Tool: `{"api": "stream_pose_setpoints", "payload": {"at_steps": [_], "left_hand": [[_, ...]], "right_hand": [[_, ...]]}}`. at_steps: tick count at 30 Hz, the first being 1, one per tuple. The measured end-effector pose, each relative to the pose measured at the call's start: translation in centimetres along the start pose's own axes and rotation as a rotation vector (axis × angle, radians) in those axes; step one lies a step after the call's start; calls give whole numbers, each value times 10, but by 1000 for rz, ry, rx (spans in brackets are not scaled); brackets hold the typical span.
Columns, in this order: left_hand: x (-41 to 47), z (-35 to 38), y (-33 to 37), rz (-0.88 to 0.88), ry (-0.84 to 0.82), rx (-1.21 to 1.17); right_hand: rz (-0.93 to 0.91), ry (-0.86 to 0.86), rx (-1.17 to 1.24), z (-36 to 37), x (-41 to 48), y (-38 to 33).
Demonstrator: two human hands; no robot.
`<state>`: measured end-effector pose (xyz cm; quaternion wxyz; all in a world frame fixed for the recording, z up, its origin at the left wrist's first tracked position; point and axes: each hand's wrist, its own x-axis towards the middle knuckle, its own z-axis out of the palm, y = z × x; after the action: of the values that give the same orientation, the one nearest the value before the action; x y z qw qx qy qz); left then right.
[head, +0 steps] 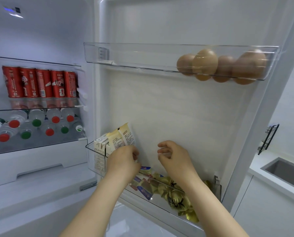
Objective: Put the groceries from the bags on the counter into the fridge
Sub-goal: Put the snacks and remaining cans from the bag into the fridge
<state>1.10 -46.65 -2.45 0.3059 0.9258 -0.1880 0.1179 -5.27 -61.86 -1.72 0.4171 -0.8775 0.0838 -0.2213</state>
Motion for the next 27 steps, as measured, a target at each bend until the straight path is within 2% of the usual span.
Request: {"api": "stream_pose_setpoints", "payload": {"at_steps": [5,8,12,15,18,21,25,27], "left_hand": [[-1,1,-4,-4,19,-32],[-5,3,-4,-9,70,-69],[-21,6,13,62,149,-120],[-46,10,42,166,115,-275],[-71,17,71,235,62,-336],[-86,29,86,236,53,-306],[-92,41,88,202,99,-243],[-94,41,90,202,116,-243]], "right_hand": [[-113,99,-75,-39,-37,-6],[-151,150,-213,-60,-61,6],[-254,349,-330,-75,-79,26],[-311,529,-323,-88,-87,29],[-276,657,-256,-104,-87,38],[-180,630,-120,-115,-81,54],[-42,432,26,-120,-69,72],[-7,395,42,-121,-64,76]]}}
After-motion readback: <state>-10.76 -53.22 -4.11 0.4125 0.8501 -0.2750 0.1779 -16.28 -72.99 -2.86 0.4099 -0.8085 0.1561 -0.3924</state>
